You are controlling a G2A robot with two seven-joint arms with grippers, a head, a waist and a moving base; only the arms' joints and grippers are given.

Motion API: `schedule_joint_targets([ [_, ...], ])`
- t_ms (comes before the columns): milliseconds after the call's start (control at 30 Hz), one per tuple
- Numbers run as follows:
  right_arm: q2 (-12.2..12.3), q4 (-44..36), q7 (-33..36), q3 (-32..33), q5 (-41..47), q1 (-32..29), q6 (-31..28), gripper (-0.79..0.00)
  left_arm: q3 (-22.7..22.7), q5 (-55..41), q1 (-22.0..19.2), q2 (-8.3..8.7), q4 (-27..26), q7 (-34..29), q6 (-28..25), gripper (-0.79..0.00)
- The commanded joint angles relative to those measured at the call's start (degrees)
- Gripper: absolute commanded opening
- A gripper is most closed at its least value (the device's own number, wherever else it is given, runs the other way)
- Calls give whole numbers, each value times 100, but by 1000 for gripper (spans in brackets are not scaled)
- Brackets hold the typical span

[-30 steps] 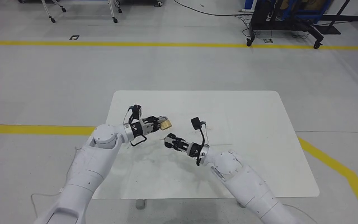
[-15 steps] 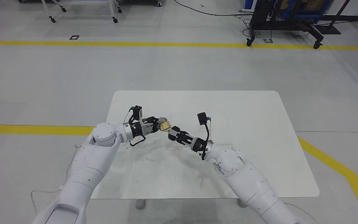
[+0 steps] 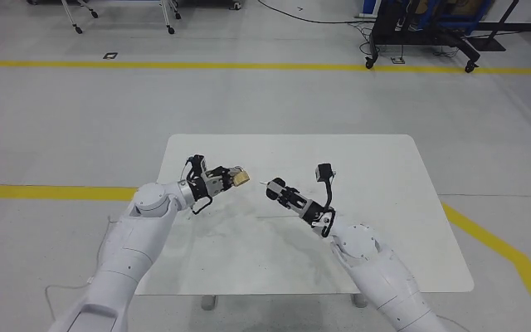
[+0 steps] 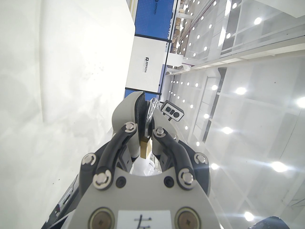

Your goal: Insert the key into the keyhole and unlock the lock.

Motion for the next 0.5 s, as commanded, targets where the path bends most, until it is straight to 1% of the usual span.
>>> schedule_joint_targets([
  [0, -17, -23, -630, 44, -231, -69, 353, -785, -50, -412, 196, -44, -240, 333, -207, -785],
  [33, -51, -170, -1248, 4, -392, -167, 635, -785, -61, -631, 280, -70, -313, 426, -262, -785],
  [100, -131, -471, -2180, -165, -426, -402, 997, -785, -11, -851, 394, -131, -401, 747, -470, -785],
  [200, -214, -765, -3165, -401, -804, -626, 1281, -785, 244, -924, 489, -250, -428, 1162, -818, -785],
  [267, -244, -890, -3679, -519, -1263, -751, 1487, -785, 424, -894, 465, -312, -331, 1203, -808, -785],
  [467, -245, -901, -3752, -524, -1364, -767, 1544, -785, 424, -894, 465, -312, -331, 1203, -808, -785],
])
